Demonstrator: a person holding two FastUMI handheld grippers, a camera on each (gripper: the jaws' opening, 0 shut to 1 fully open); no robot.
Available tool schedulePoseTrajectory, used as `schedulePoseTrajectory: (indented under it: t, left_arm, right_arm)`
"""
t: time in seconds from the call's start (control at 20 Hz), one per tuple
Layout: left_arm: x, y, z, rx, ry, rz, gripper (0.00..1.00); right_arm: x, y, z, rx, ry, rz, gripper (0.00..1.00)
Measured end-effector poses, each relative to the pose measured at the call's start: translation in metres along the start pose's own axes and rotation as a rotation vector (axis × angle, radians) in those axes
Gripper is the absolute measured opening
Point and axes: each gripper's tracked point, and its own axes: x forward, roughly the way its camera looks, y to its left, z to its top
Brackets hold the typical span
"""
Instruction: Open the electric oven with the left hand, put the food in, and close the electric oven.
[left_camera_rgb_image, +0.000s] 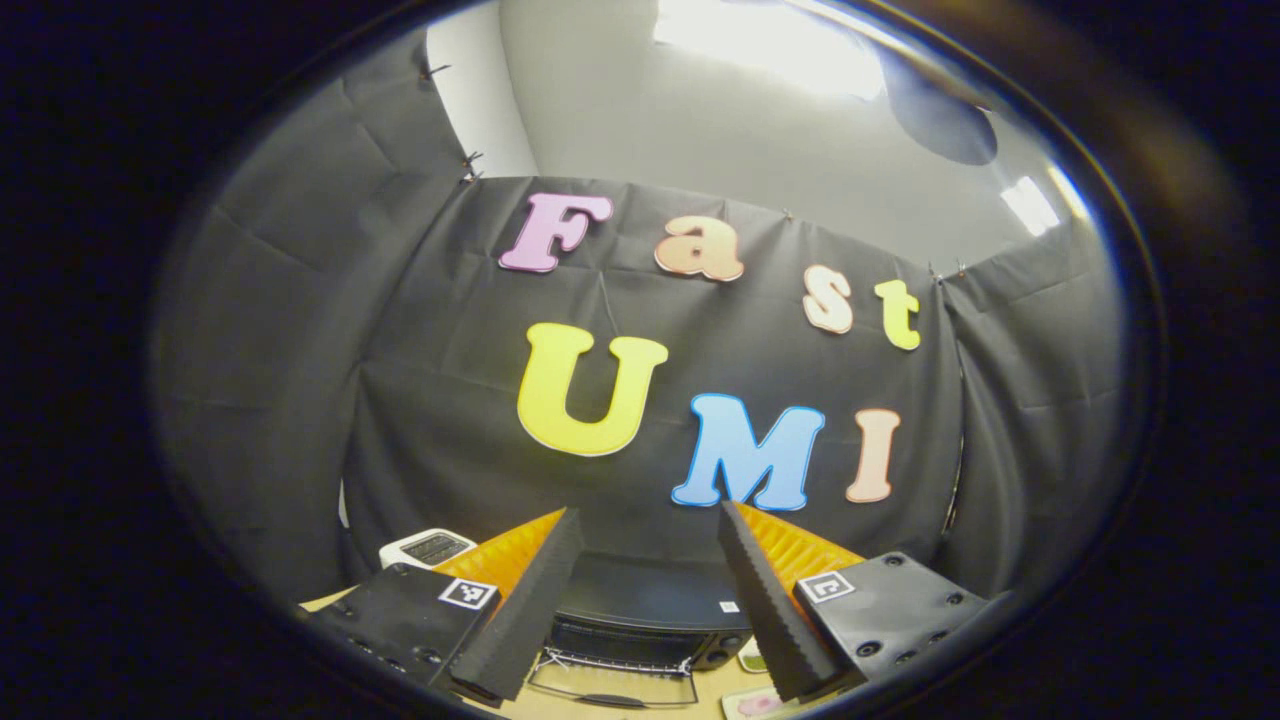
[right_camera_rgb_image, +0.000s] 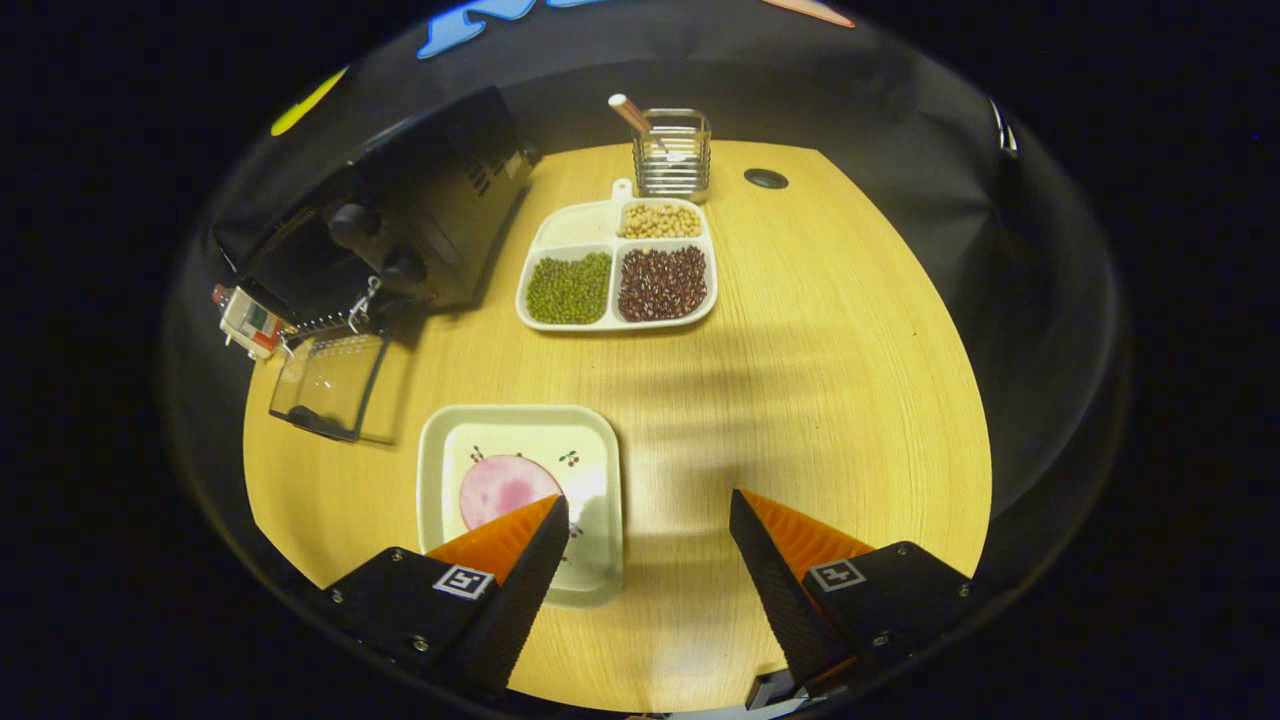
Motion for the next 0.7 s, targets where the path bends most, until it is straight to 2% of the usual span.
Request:
schedulePoseTrajectory:
  t: [0.05,0.1,0.2,0.3,0.4,0.45,0.5,0.55,0.6,0.65,0.7]
  left_arm:
    - [-0.002,0.005,-0.004,-0.005,0.012,0.01,0.94]
    - [-0.004,0.013,-0.007,-0.006,0.022,0.022,0.99]
    - [-0.005,0.025,-0.012,0.001,0.037,0.044,0.98]
    - [-0.004,0.028,-0.016,-0.002,0.048,0.053,0.99]
    - [-0.002,0.028,-0.018,-0.015,0.052,0.051,0.99]
    - [-0.002,0.026,-0.02,-0.021,0.057,0.048,0.99]
    - [-0.001,0.024,-0.022,-0.024,0.06,0.044,0.94]
    - [0.0,0.021,-0.022,-0.025,0.061,0.04,0.99]
    - [-0.001,0.019,-0.024,-0.026,0.062,0.036,0.99]
    - [0.0,0.016,-0.024,-0.026,0.061,0.031,0.99]
    - [0.001,0.012,-0.025,-0.028,0.062,0.026,0.99]
  right_arm:
    - [0.007,0.002,-0.002,-0.011,0.012,-0.008,0.99]
    - [0.012,0.002,-0.005,-0.024,0.027,-0.021,0.99]
    - [0.022,0.002,-0.011,-0.051,0.057,-0.049,0.99]
    - [0.025,0.009,-0.008,-0.048,0.059,-0.035,0.98]
    - [0.028,0.017,-0.006,-0.055,0.079,-0.004,0.84]
    - [0.028,0.017,-0.004,-0.055,0.095,-0.006,0.81]
    - [0.032,0.02,-0.006,-0.053,0.112,0.009,0.77]
    - [0.026,0.024,-0.003,-0.05,0.12,0.029,0.6]
    - [0.03,0.026,-0.007,-0.054,0.137,0.048,0.48]
    - [0.043,0.026,-0.015,-0.052,0.162,0.057,0.27]
    - [0.056,0.02,-0.011,-0.008,0.163,0.067,0.24]
